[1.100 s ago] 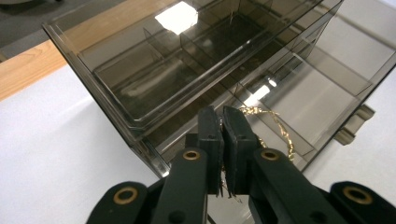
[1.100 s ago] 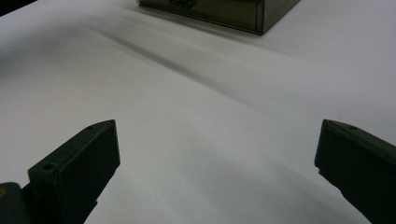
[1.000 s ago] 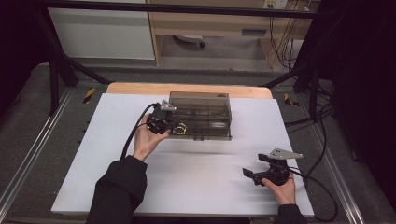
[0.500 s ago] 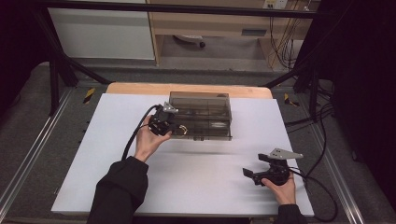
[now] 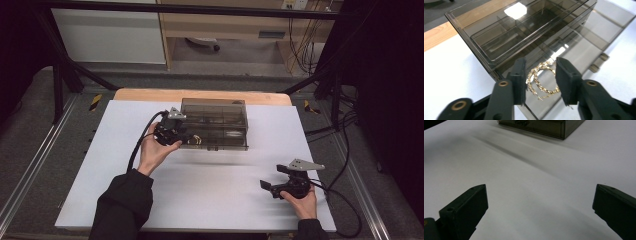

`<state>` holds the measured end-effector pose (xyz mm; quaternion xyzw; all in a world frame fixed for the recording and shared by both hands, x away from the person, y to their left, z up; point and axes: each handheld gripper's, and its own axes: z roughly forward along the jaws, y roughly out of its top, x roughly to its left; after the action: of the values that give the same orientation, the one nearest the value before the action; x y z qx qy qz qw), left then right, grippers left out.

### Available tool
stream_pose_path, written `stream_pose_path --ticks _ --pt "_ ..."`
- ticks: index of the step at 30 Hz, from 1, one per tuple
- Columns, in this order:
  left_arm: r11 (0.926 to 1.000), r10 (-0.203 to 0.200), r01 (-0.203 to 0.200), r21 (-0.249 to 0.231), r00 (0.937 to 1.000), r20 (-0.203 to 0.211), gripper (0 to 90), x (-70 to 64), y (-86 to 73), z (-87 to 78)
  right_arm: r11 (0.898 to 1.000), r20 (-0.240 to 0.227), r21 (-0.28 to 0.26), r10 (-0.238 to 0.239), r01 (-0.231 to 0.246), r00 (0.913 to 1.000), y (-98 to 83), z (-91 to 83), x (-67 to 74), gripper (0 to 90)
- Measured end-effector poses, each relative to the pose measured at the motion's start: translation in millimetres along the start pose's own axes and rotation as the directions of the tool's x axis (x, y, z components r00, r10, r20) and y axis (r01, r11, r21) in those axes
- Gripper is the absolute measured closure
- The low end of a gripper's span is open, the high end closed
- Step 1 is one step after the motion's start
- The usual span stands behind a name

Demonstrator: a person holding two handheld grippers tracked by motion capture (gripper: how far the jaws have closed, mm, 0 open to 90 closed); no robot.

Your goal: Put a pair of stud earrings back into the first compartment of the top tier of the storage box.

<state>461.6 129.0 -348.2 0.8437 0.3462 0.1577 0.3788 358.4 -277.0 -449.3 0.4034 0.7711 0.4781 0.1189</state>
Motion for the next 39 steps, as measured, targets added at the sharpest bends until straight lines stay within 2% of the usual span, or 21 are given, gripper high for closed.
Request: stream_pose_path --ticks 4,6,10,16,25,39 --pt "0.9993 -0.014 0.014 -0.033 0.9999 0.005 49.5 -0.7 -3.6 -10.6 1.000 0.000 0.000 0.005 -0.005 1.0000 0.2 -0.3 0.3 0.5" --pt "0.9990 -0.011 0.011 -0.043 0.9999 0.005 44.7 -0.9 -6.7 -15.6 1.000 0.001 0.000 0.004 -0.004 1.0000 0.1 -0.2 0.2 0.5" --pt "0.9988 -0.003 0.002 -0.049 0.9998 -0.020 32.6 -0.3 -12.6 -24.9 1.000 0.003 0.002 0.001 -0.001 1.0000 0.0 0.2 0.1 0.5" --pt "0.9979 0.008 -0.009 -0.064 0.9999 -0.013 19.6 1.8 -26.0 -36.3 1.000 0.001 0.000 0.004 -0.004 1.0000 0.1 -0.3 0.3 0.5" --pt "0.9972 -0.007 0.005 -0.075 0.9998 -0.019 9.8 6.3 -49.2 -49.0 1.000 0.001 -0.004 0.002 -0.002 1.0000 0.1 -0.6 0.2 0.5" --pt "0.9962 -0.024 0.021 -0.085 0.9991 -0.034 8.3 9.9 -97.7 -51.1 1.000 0.005 0.002 0.004 -0.004 1.0000 -0.1 -0.1 0.1 0.5"
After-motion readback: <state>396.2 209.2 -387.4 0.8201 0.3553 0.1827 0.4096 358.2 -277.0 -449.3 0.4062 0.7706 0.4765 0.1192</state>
